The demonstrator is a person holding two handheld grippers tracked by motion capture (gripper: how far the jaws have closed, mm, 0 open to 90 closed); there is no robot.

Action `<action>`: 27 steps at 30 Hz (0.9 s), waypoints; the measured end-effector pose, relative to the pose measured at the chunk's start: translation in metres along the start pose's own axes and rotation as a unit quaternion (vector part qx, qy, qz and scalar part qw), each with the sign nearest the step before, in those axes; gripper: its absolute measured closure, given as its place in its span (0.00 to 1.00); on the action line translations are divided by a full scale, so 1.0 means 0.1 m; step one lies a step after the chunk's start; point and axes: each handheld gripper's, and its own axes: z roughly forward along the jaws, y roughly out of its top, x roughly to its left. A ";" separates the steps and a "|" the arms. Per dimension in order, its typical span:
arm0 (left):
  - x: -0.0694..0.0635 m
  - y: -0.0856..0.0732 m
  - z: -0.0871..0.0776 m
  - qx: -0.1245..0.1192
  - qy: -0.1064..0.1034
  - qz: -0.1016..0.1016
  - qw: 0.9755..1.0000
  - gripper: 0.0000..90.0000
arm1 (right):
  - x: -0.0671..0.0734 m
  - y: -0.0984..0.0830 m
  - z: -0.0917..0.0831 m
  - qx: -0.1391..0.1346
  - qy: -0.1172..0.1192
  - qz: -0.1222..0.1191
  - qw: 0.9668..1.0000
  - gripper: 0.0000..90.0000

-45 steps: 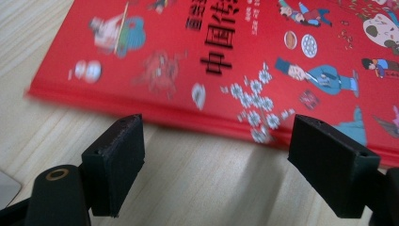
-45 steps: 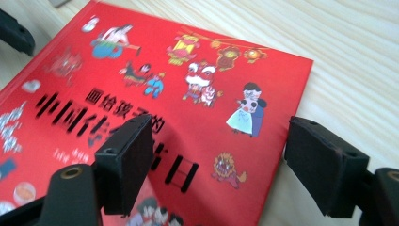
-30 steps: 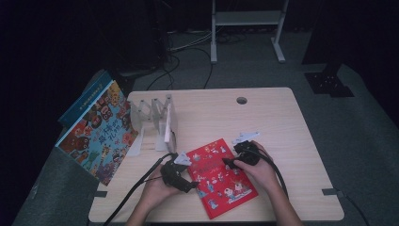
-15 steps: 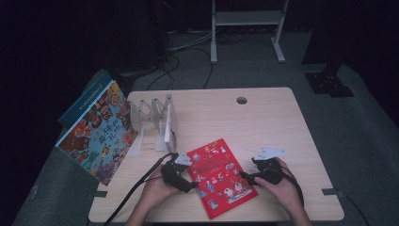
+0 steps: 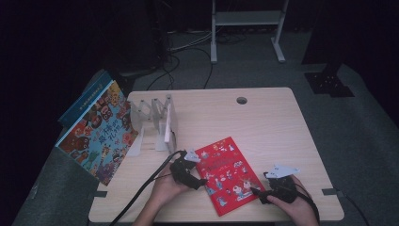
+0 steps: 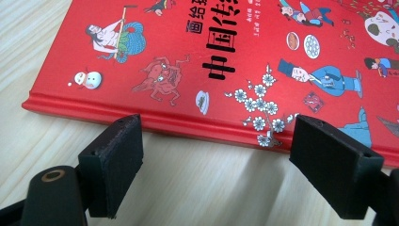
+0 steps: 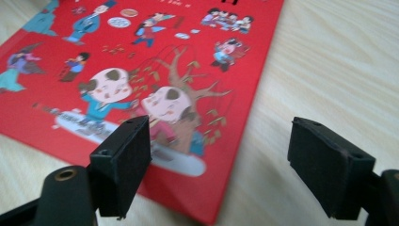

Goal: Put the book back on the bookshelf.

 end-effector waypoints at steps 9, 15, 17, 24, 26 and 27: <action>-0.03 0.07 0.07 0.000 0.000 -0.006 1.000 0.18 | 0.03 -0.14 -0.10 -0.010 0.006 0.007 1.000 0.22; -0.04 0.07 0.06 0.014 0.006 0.004 1.000 0.17 | 0.08 -0.19 -0.10 0.003 0.007 0.001 1.000 0.21; -0.03 0.08 0.06 0.022 0.014 0.008 1.000 0.16 | 0.09 -0.21 -0.09 0.004 0.012 0.001 1.000 0.21; 0.03 0.20 0.03 0.009 0.026 0.005 1.000 0.11 | 0.06 -0.21 -0.06 0.003 0.025 -0.006 1.000 0.20; 0.05 0.28 0.03 0.004 0.026 0.007 1.000 0.10 | 0.05 -0.19 -0.04 0.000 0.030 -0.013 0.999 0.20; 0.06 0.30 0.04 0.002 0.031 0.007 1.000 0.09 | 0.05 -0.18 -0.02 -0.003 0.033 -0.014 0.999 0.20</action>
